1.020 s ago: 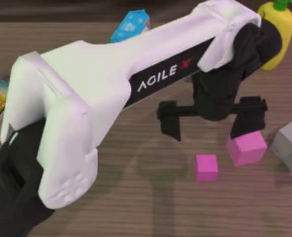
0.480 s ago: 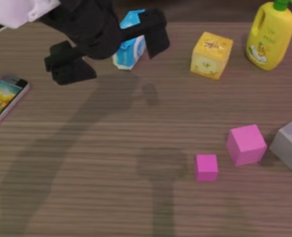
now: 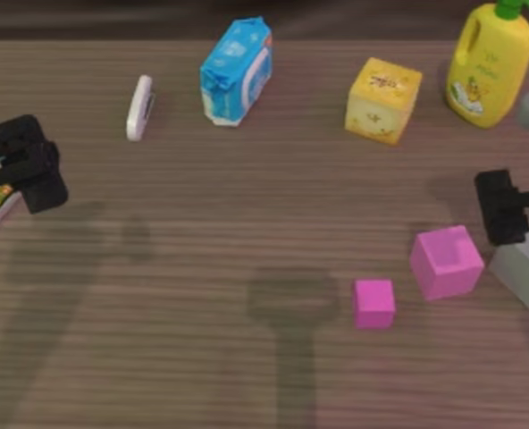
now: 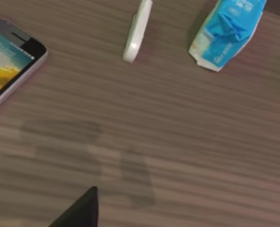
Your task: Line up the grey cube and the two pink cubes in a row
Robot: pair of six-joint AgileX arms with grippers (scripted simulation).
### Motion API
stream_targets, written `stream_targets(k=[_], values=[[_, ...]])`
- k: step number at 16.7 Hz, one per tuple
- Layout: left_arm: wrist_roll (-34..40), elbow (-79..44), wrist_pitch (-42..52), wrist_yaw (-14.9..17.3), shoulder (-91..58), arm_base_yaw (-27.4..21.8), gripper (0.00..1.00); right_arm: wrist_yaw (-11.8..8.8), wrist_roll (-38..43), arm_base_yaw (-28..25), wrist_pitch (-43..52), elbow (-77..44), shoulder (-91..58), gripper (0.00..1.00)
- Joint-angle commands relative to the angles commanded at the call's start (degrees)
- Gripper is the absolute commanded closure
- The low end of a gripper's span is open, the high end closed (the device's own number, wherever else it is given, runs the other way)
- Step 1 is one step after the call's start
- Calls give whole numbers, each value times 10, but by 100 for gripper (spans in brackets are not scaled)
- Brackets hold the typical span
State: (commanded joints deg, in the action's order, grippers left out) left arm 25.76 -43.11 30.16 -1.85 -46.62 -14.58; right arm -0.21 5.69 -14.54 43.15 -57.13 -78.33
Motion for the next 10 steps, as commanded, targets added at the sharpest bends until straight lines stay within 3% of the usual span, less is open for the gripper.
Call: stream_targets(k=[5, 10], values=[[-134, 251, -156, 8, 259, 90, 0, 0, 16, -38, 114, -154, -204, 0], [-233, 396, -272, 16, 426, 146, 0, 2, 25, -61, 178, -261, -322, 0]])
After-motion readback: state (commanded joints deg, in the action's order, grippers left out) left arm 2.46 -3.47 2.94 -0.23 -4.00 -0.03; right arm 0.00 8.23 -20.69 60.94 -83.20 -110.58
